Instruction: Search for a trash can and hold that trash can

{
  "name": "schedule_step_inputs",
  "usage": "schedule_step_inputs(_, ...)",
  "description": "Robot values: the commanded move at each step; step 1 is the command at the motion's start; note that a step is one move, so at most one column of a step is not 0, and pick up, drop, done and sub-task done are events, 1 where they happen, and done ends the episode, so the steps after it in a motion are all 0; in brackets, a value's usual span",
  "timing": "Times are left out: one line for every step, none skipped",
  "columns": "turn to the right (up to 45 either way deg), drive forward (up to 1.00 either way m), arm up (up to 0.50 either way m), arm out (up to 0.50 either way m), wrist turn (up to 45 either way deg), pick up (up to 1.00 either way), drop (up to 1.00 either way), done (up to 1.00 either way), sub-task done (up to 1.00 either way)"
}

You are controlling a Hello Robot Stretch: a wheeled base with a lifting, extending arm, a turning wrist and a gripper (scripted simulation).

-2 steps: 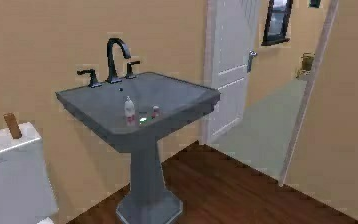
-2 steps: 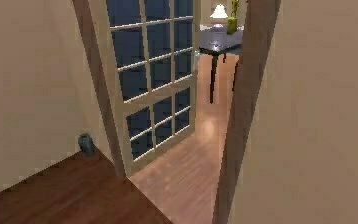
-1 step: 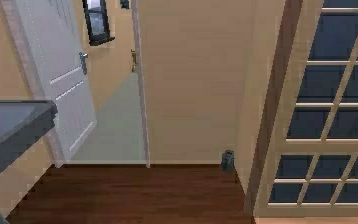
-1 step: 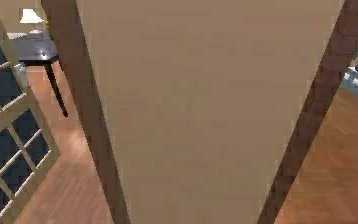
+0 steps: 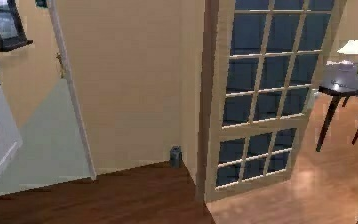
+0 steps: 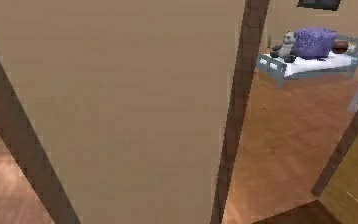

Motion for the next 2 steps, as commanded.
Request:
schedule_step_inputs(0.0,0.95,0.00,0.00,0.0,0.00,0.00,0.00,0.00)
schedule_step_inputs(-45.0,0.00,0.00,0.00,0.0,0.00,0.00,0.00,0.00)
